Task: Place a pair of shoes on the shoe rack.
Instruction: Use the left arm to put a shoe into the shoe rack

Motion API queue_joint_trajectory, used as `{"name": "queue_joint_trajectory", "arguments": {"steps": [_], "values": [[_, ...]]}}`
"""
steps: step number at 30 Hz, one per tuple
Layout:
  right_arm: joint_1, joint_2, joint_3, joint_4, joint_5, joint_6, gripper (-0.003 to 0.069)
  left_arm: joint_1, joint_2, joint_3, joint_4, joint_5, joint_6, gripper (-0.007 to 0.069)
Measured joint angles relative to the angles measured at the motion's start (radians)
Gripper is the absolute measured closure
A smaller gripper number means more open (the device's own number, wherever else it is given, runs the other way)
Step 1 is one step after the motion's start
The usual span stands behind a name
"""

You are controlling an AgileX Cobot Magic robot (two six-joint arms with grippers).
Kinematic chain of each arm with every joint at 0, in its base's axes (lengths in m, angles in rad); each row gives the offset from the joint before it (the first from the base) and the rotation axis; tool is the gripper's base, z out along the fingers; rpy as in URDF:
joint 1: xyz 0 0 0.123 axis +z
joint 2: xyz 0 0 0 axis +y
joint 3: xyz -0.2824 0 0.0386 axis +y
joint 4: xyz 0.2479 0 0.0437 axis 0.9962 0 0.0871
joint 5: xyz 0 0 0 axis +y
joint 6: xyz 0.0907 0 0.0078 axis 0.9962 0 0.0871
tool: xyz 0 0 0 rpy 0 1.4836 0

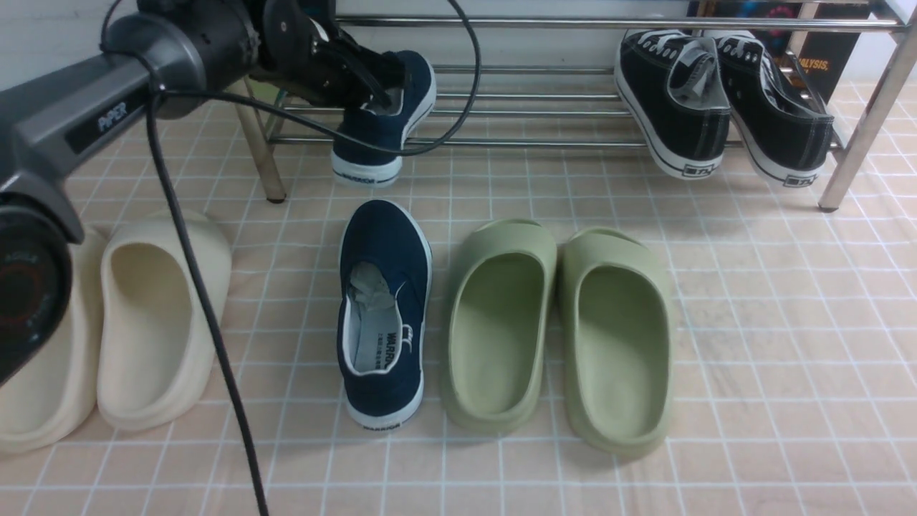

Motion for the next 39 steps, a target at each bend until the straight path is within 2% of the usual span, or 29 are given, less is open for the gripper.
{"name": "queue_joint_trajectory", "arguments": {"steps": [5, 8, 10, 13, 16, 20, 23, 25, 26, 27, 29, 34, 39], "values": [[0.000, 0.000, 0.000, 0.000, 0.000, 0.000, 0.0449, -0.004, 0.027, -0.040, 0.010, 0.056, -0.046, 0.0588], [0.000, 0.000, 0.000, 0.000, 0.000, 0.000, 0.0443, -0.004, 0.027, -0.049, 0.023, 0.080, -0.076, 0.0559], [0.000, 0.000, 0.000, 0.000, 0.000, 0.000, 0.0440, -0.004, 0.027, -0.051, 0.031, 0.089, -0.079, 0.0506], [0.000, 0.000, 0.000, 0.000, 0.000, 0.000, 0.0440, -0.004, 0.027, -0.053, 0.047, 0.090, -0.080, 0.0384], [0.000, 0.000, 0.000, 0.000, 0.000, 0.000, 0.0435, -0.002, 0.028, -0.053, 0.057, 0.096, -0.082, 0.0225], [0.000, 0.000, 0.000, 0.000, 0.000, 0.000, 0.0430, -0.002, 0.028, -0.053, 0.064, 0.108, -0.083, 0.0158], [0.000, 0.000, 0.000, 0.000, 0.000, 0.000, 0.0428, -0.002, 0.030, -0.053, 0.068, 0.120, -0.085, 0.0198], [0.000, 0.000, 0.000, 0.000, 0.000, 0.000, 0.0422, -0.002, 0.031, -0.053, 0.085, 0.121, -0.106, 0.0347], [0.000, 0.000, 0.000, 0.000, 0.000, 0.000, 0.0422, -0.002, 0.031, -0.053, 0.088, 0.121, -0.109, 0.0361], [0.000, 0.000, 0.000, 0.000, 0.000, 0.000, 0.0421, -0.002, 0.031, -0.053, 0.110, 0.117, -0.141, 0.0473], [0.000, 0.000, 0.000, 0.000, 0.000, 0.000, 0.0421, -0.002, 0.031, -0.055, 0.139, 0.109, -0.182, 0.0563], [0.000, 0.000, 0.000, 0.000, 0.000, 0.000, 0.0421, -0.002, 0.041, -0.088, 0.206, 0.104, -0.269, 0.0578], [0.000, 0.000, 0.000, 0.000, 0.000, 0.000, 0.0421, -0.004, 0.048, -0.116, 0.315, 0.071, -0.410, 0.0578]]}}
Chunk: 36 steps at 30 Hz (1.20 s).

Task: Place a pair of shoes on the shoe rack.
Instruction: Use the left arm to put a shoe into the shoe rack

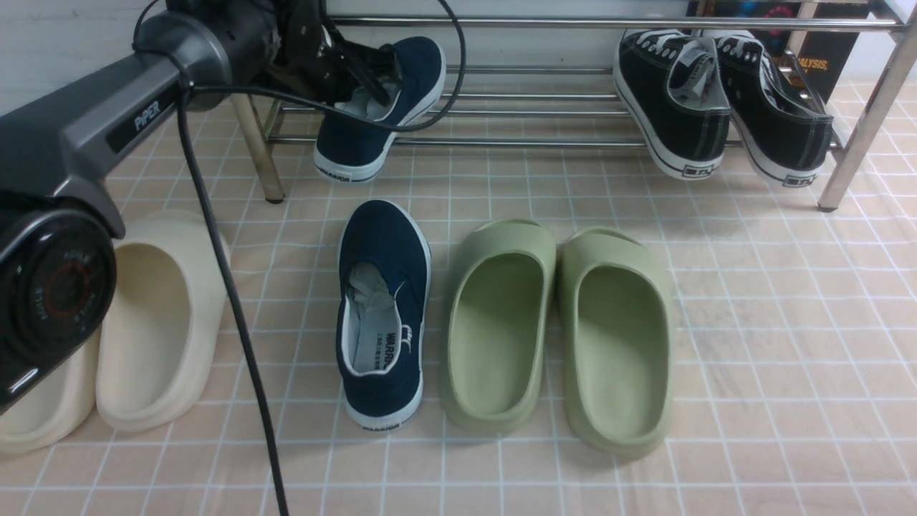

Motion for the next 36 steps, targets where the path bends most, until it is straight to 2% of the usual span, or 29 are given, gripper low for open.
{"name": "queue_joint_trajectory", "arguments": {"steps": [4, 10, 21, 24, 26, 27, 28, 32, 36], "values": [[0.000, 0.000, 0.000, 0.000, 0.000, 0.000, 0.0421, 0.000, 0.000, 0.000, 0.071, -0.026, -0.089, 0.0578], [0.000, 0.000, 0.000, 0.000, 0.000, 0.000, 0.0421, 0.003, 0.030, -0.005, 0.217, -0.085, -0.304, 0.0578], [0.000, 0.000, 0.000, 0.000, 0.000, 0.000, 0.0421, 0.005, 0.072, -0.009, 0.246, -0.090, -0.335, 0.0564], [0.000, 0.000, 0.000, 0.000, 0.000, 0.000, 0.0421, 0.005, 0.072, -0.009, 0.250, -0.087, -0.335, 0.0532], [0.000, 0.000, 0.000, 0.000, 0.000, 0.000, 0.0421, 0.005, 0.072, -0.009, 0.255, -0.076, -0.335, 0.0440], [0.000, 0.000, 0.000, 0.000, 0.000, 0.000, 0.0421, 0.005, 0.072, -0.009, 0.255, -0.074, -0.335, 0.0431], [0.000, 0.000, 0.000, 0.000, 0.000, 0.000, 0.0421, 0.005, 0.072, -0.009, 0.258, -0.062, -0.334, 0.0360], [0.000, 0.000, 0.000, 0.000, 0.000, 0.000, 0.0419, 0.003, 0.062, -0.009, 0.258, -0.018, -0.330, 0.0241], [0.000, 0.000, 0.000, 0.000, 0.000, 0.000, 0.0419, 0.002, 0.016, -0.009, 0.246, 0.055, -0.283, 0.0214]]}}
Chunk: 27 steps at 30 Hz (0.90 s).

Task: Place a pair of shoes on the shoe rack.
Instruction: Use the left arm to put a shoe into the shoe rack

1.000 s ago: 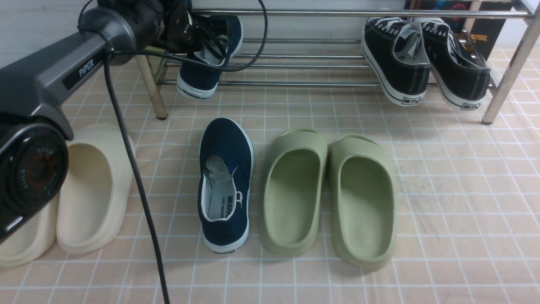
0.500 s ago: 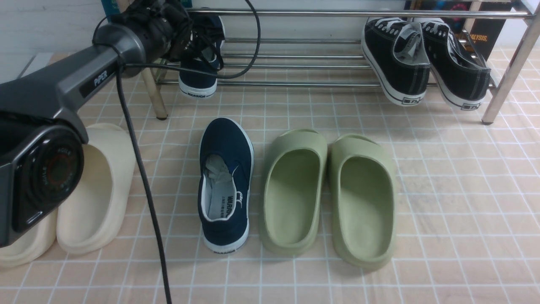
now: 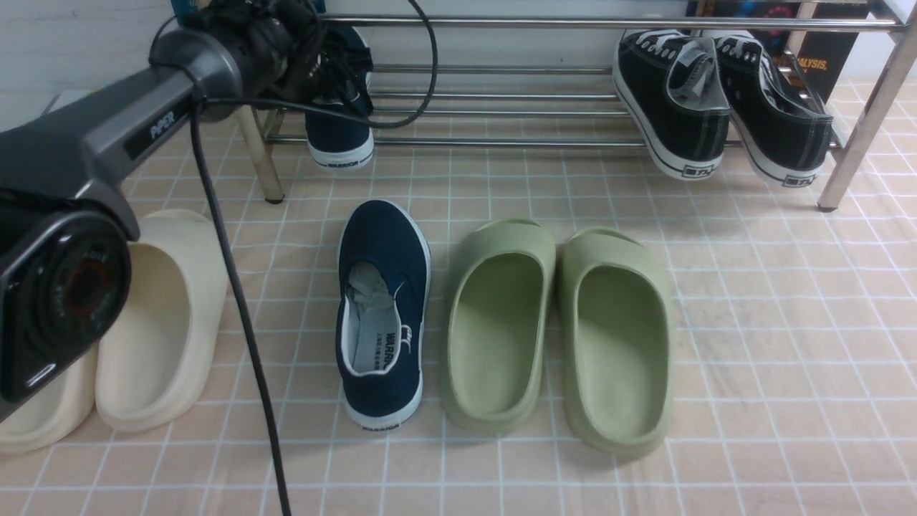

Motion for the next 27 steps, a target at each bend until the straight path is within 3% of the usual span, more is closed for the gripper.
{"name": "queue_joint_trajectory", "arguments": {"steps": [6, 11, 15, 22, 27], "values": [[0.000, 0.000, 0.000, 0.000, 0.000, 0.000, 0.0419, 0.000, -0.116, -0.001, -0.117, 0.131, 0.196, 0.0328], [0.000, 0.000, 0.000, 0.000, 0.000, 0.000, 0.0419, 0.000, -0.138, -0.008, -0.382, 0.258, 0.453, 0.0536], [0.000, 0.000, 0.000, 0.000, 0.000, 0.000, 0.0419, 0.000, -0.088, -0.008, -0.532, 0.259, 0.578, 0.0618], [0.000, 0.000, 0.000, 0.000, 0.000, 0.000, 0.0419, -0.007, -0.025, -0.009, -0.472, 0.188, 0.548, 0.0622], [0.000, 0.000, 0.000, 0.000, 0.000, 0.000, 0.0419, -0.022, -0.025, -0.010, -0.342, 0.193, 0.381, 0.0622]]}}
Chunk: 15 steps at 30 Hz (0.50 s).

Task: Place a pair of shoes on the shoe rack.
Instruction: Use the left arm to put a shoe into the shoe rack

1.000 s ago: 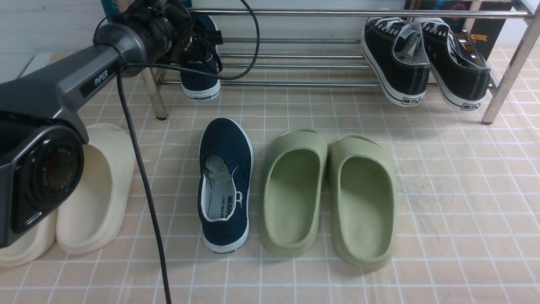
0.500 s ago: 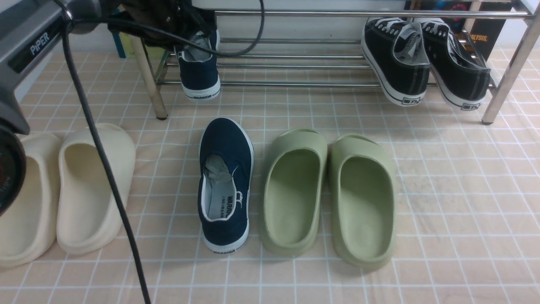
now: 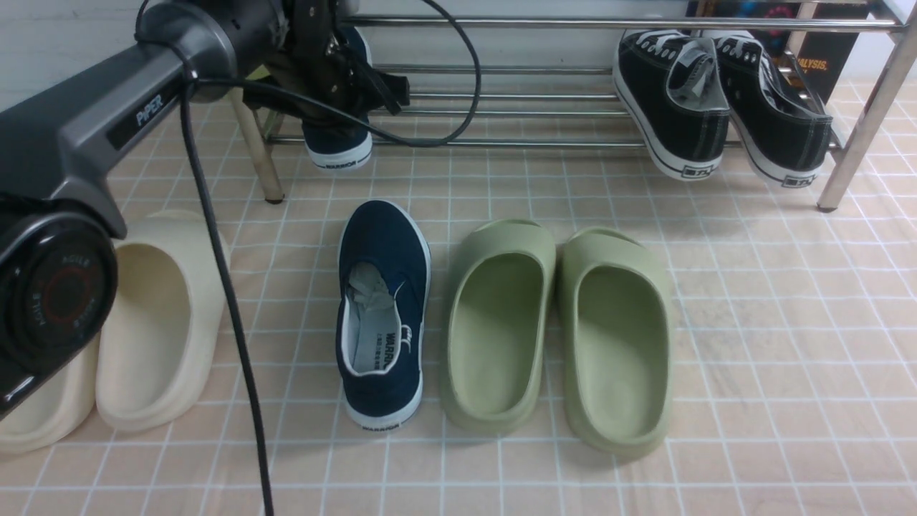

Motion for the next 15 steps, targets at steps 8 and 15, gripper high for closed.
{"name": "queue_joint_trajectory", "arguments": {"steps": [8, 15], "values": [[0.000, 0.000, 0.000, 0.000, 0.000, 0.000, 0.0419, 0.016, -0.048, 0.001, 0.137, 0.076, -0.064, 0.0622], [0.000, 0.000, 0.000, 0.000, 0.000, 0.000, 0.0419, 0.002, -0.136, 0.001, 0.052, 0.215, 0.054, 0.0619]]}}
